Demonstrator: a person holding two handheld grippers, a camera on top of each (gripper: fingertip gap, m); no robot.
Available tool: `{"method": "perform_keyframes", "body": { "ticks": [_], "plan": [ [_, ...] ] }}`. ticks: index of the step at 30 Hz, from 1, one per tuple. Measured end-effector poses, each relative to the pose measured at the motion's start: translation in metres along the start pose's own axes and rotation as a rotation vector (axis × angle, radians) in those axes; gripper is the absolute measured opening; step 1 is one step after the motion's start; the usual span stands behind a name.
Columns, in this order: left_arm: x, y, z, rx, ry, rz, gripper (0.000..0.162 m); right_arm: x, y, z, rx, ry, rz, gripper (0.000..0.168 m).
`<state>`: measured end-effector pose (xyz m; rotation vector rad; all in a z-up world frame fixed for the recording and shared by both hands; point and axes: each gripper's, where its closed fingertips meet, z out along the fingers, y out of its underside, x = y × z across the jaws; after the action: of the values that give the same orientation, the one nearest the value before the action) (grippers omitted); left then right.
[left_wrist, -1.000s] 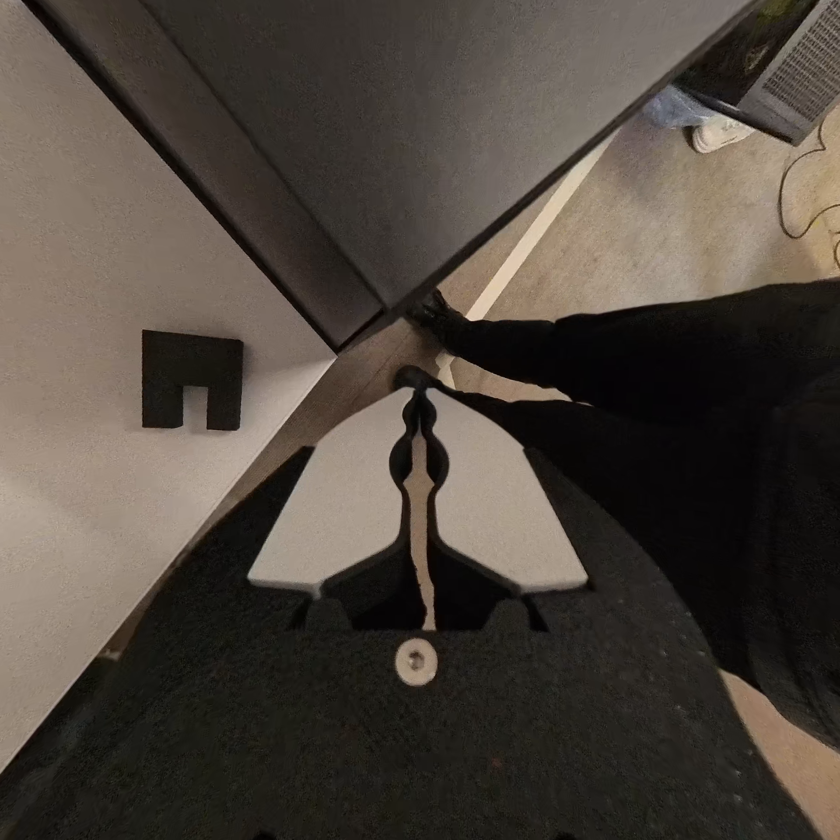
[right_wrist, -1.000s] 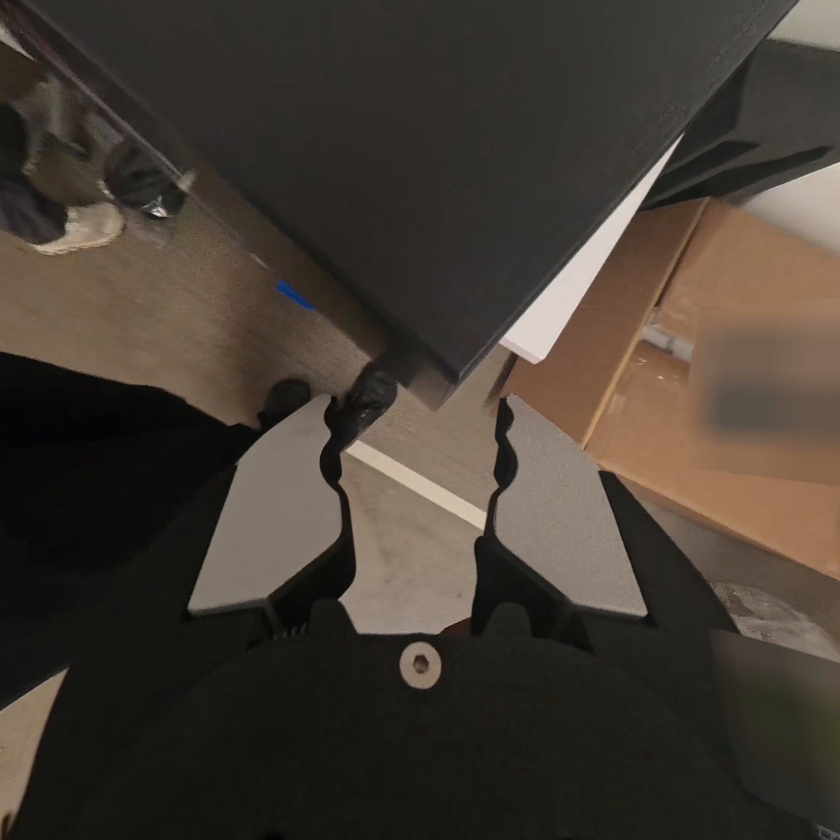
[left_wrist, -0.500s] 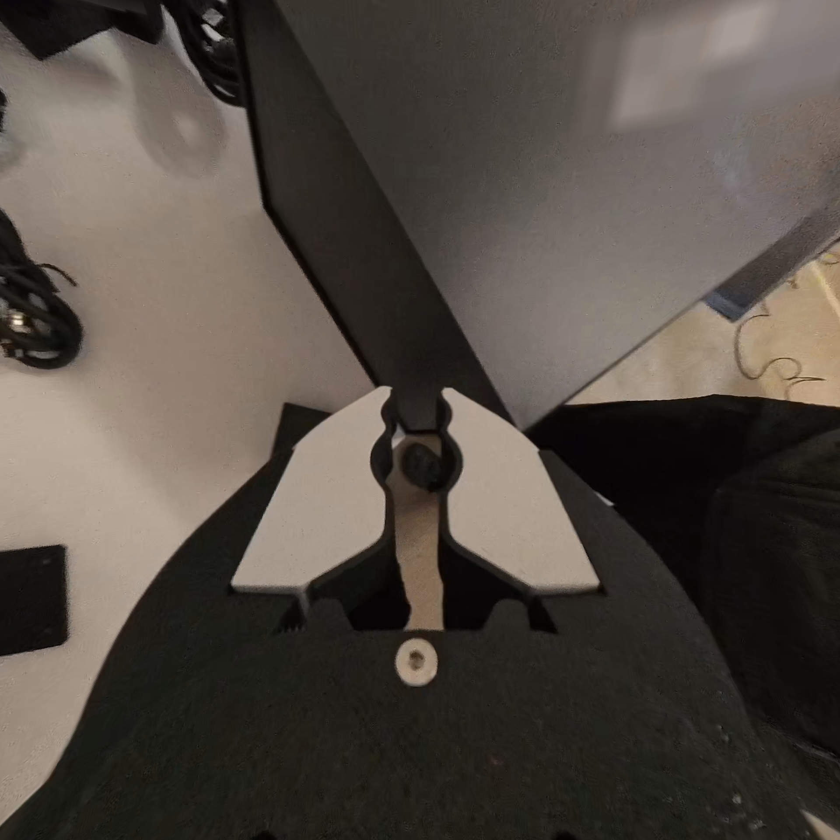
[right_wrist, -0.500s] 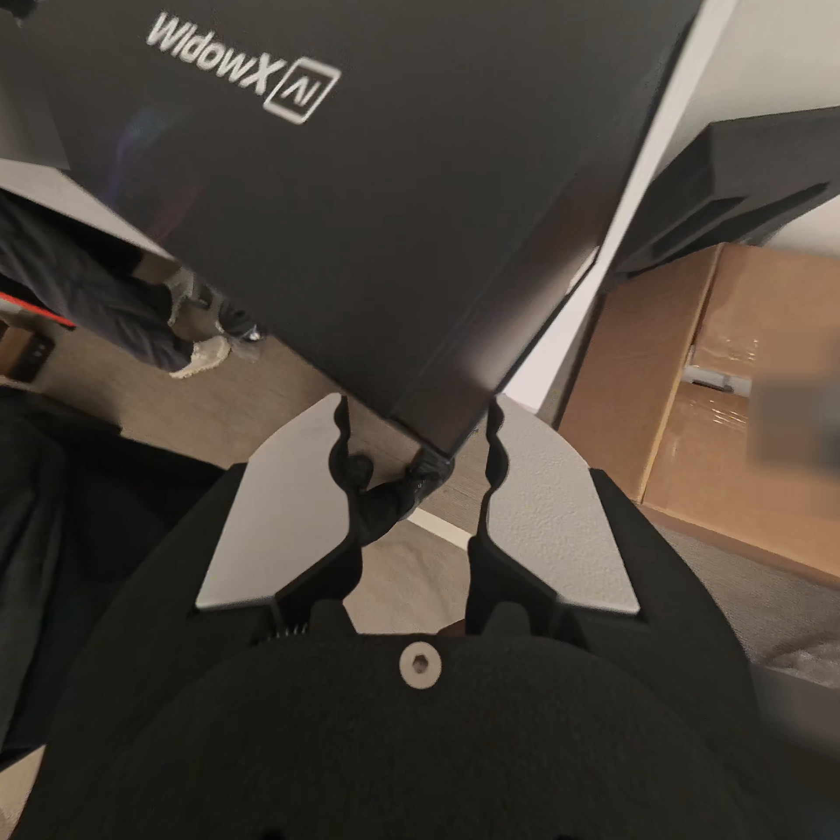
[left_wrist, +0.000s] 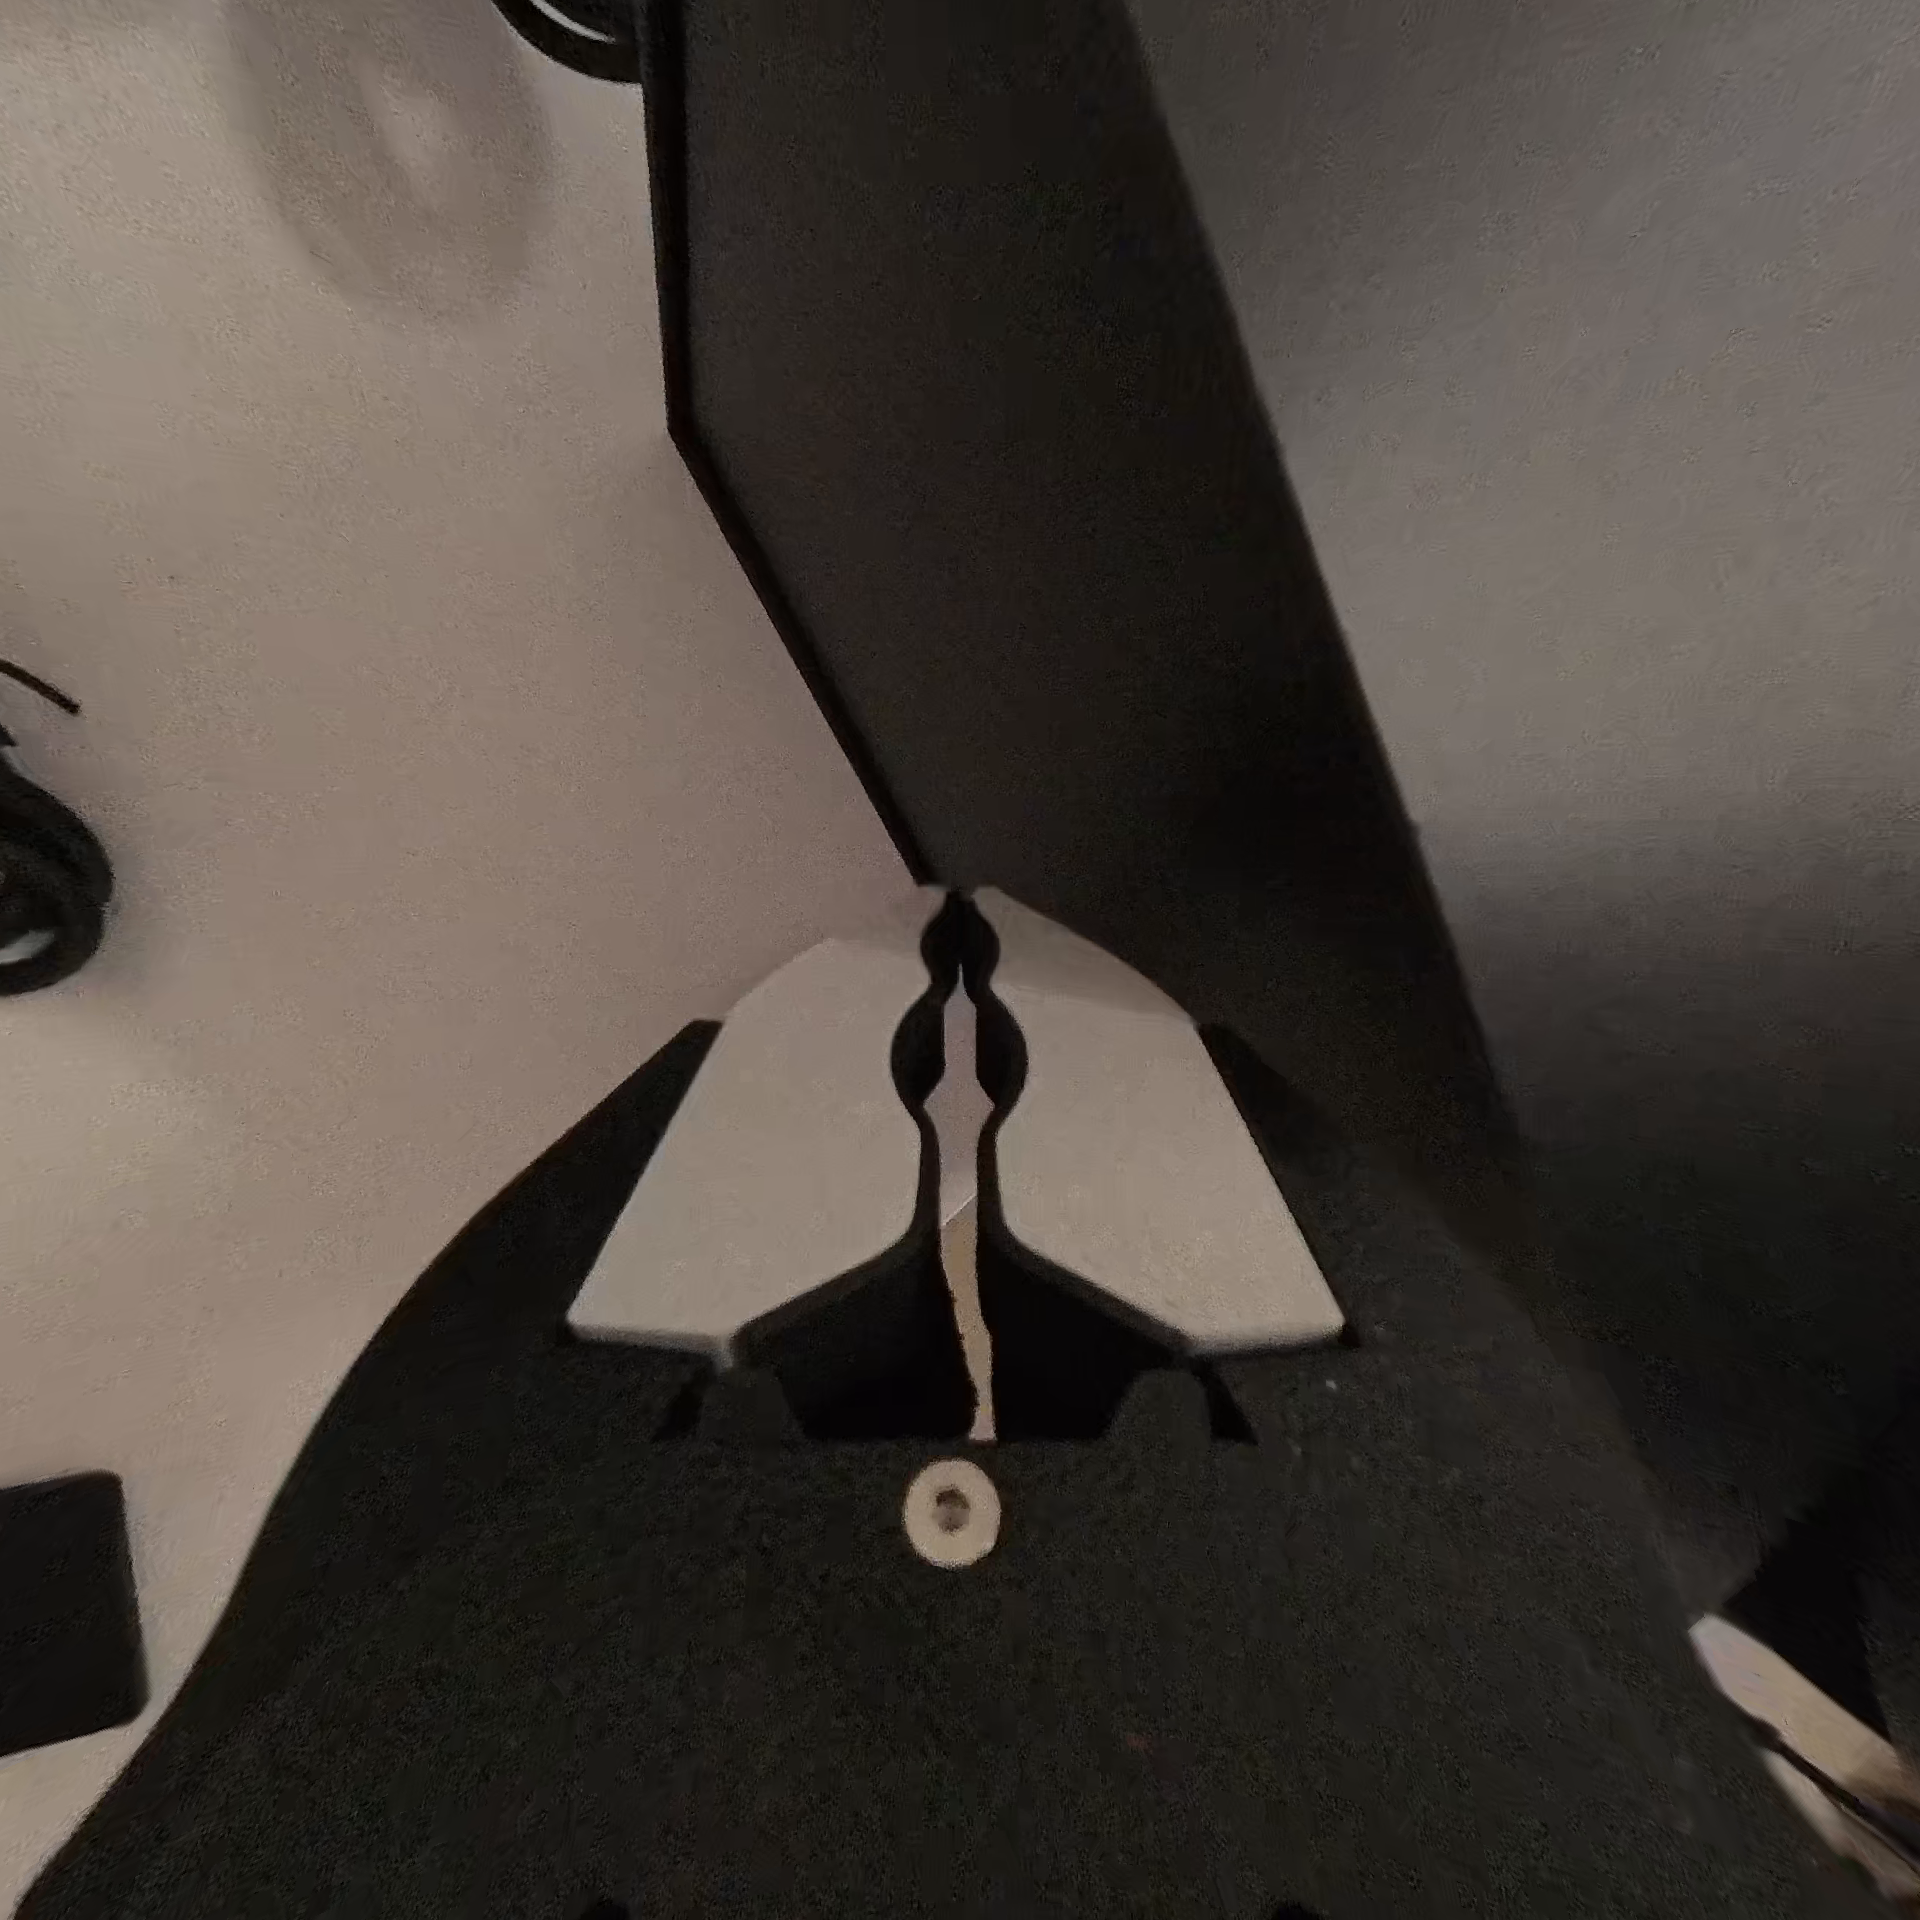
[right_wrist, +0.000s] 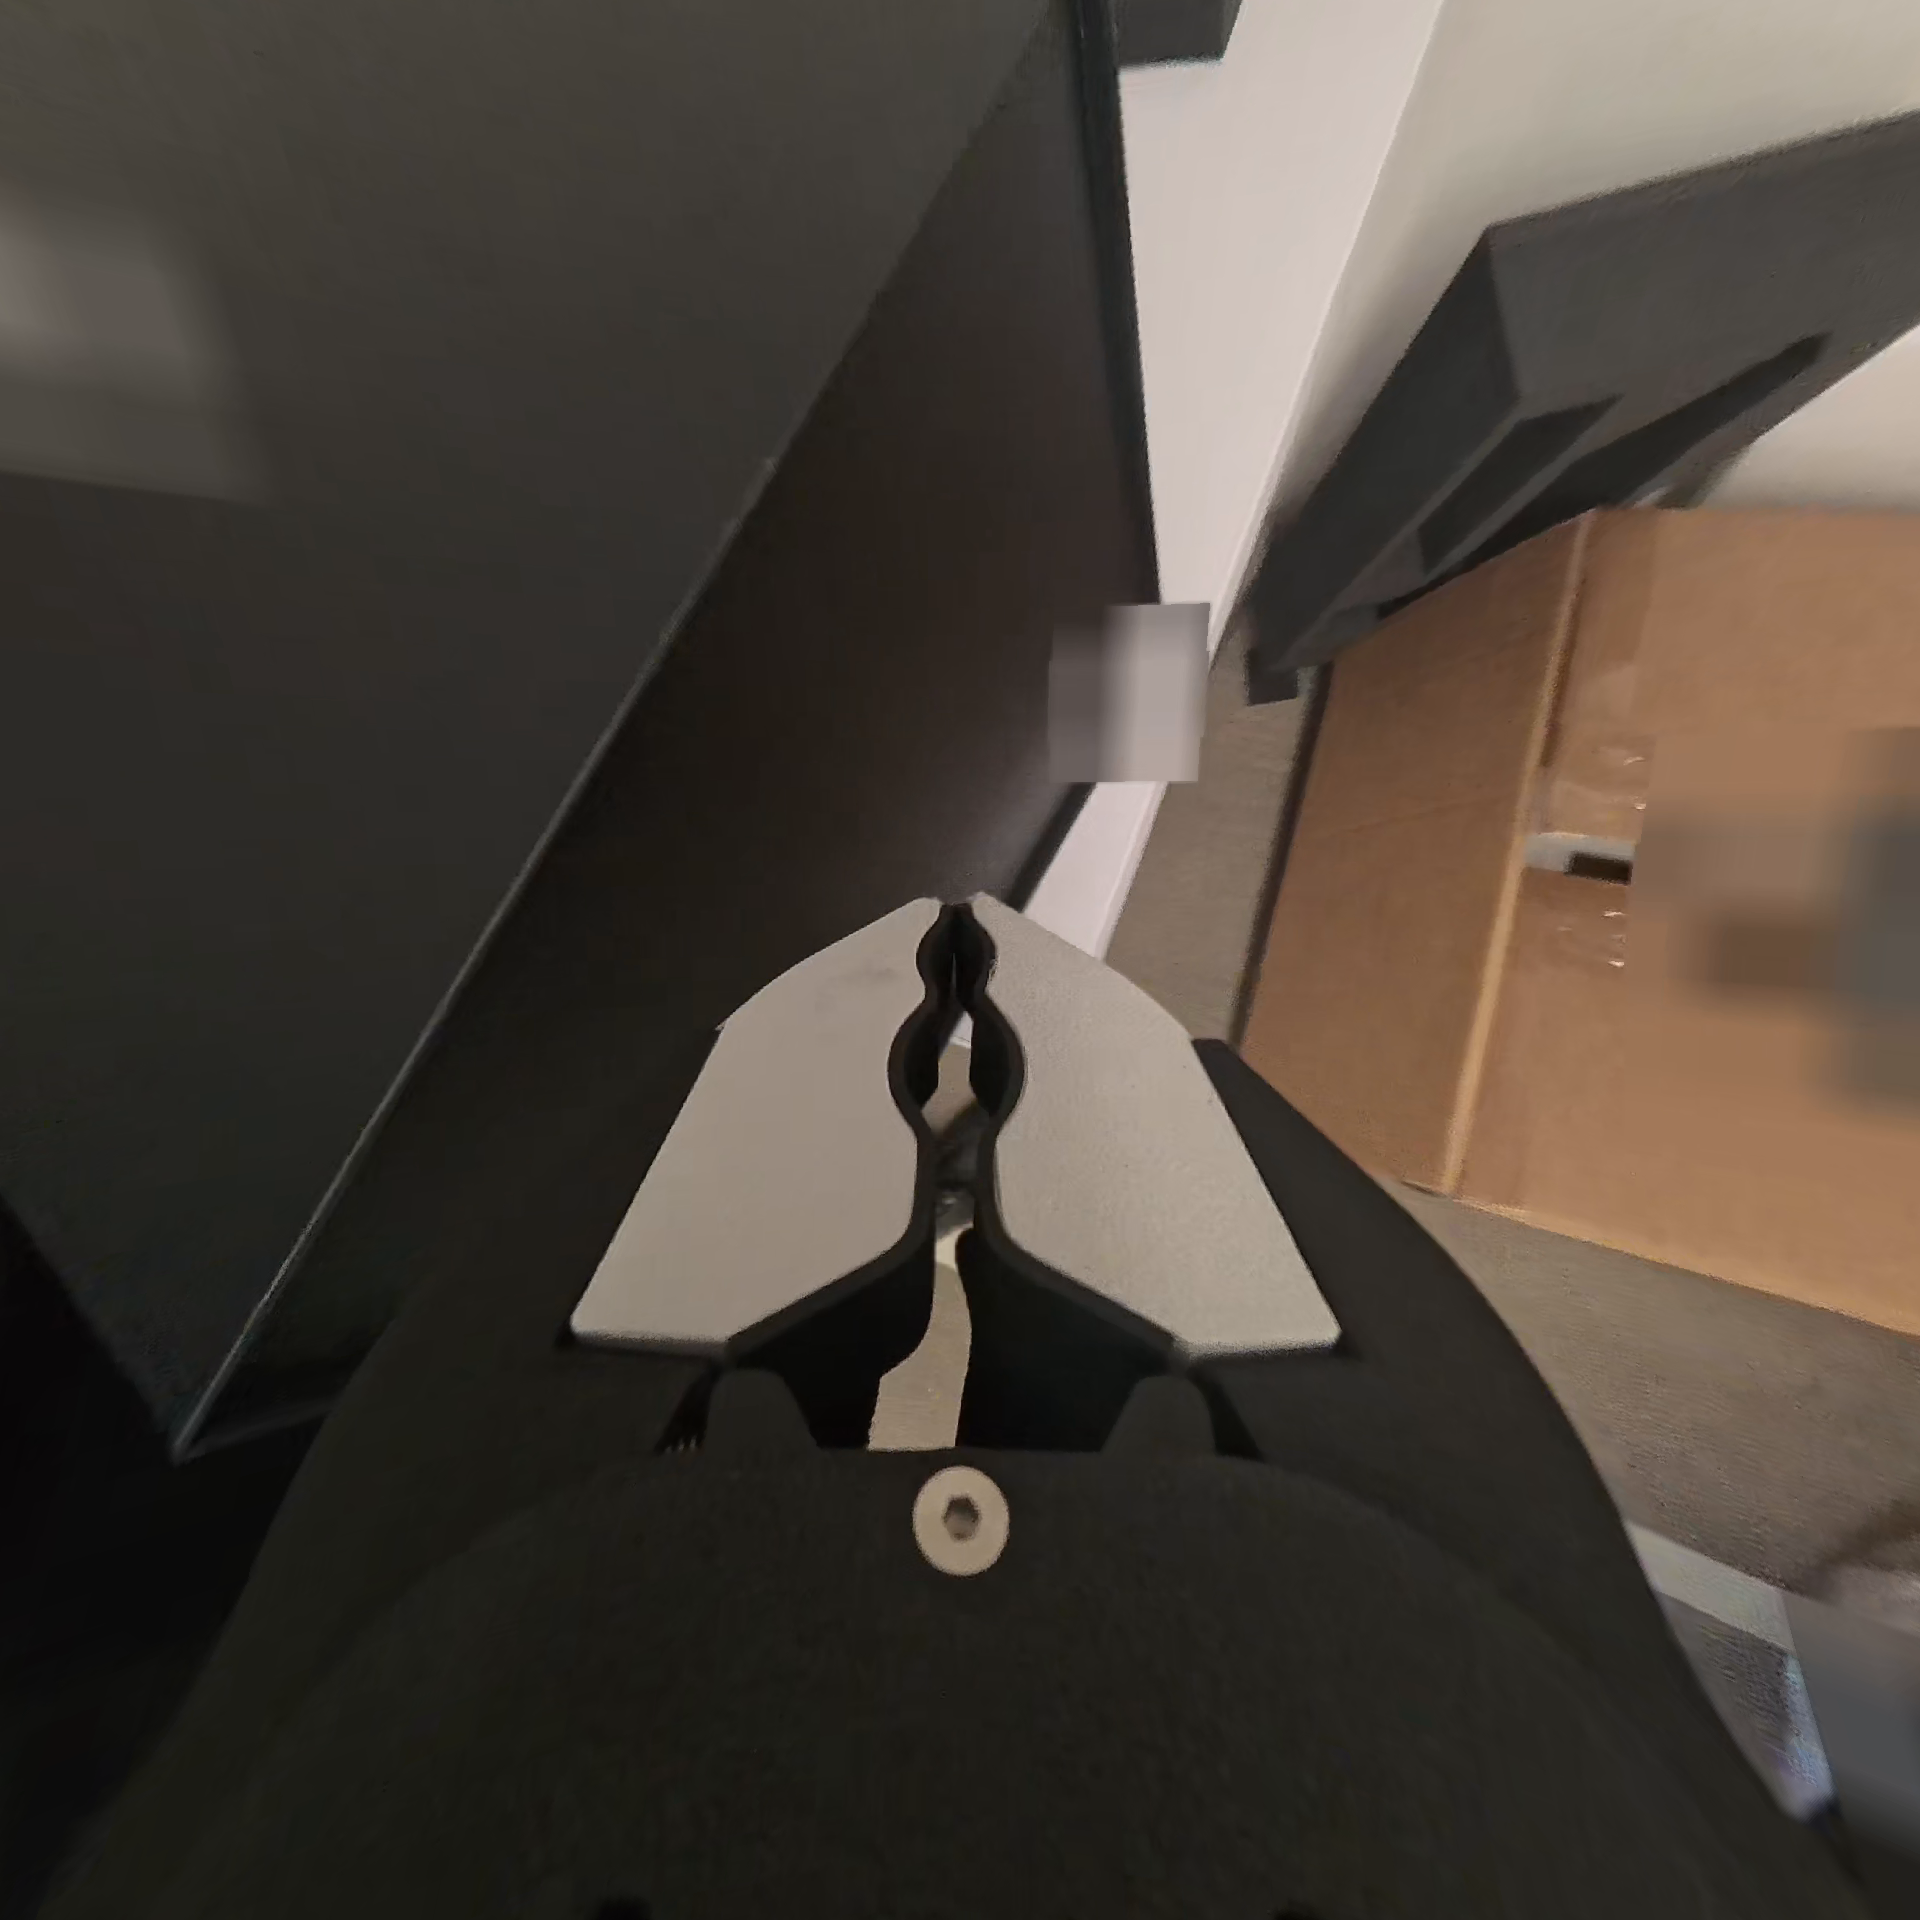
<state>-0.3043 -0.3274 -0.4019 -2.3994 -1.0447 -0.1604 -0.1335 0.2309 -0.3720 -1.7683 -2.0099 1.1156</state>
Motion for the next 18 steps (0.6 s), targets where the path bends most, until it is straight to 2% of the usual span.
{"method": "perform_keyframes", "body": {
  "ticks": [5, 8, 13, 16, 18],
  "plan": [
    [0.006, 0.002, 0.032, -0.078, 0.087, 0.022, 0.0, -0.007, 0.008, 0.047, -0.031, -0.137, 0.095, 0.0],
    [0.002, 0.001, 0.041, -0.103, 0.065, 0.039, 0.0, -0.01, 0.009, 0.067, -0.05, -0.13, 0.114, 0.0],
    [0.008, -0.001, 0.043, -0.066, 0.054, 0.033, 0.0, -0.013, 0.008, 0.067, -0.032, -0.105, 0.172, 0.0],
    [0.019, 0.001, 0.043, -0.051, 0.081, 0.048, 0.0, -0.015, 0.004, 0.053, 0.014, -0.08, 0.198, 0.0],
    [0.025, -0.005, 0.043, -0.023, 0.076, 0.067, 0.0, -0.015, 0.011, 0.044, -0.025, -0.046, 0.166, 0.0]
  ]
}}
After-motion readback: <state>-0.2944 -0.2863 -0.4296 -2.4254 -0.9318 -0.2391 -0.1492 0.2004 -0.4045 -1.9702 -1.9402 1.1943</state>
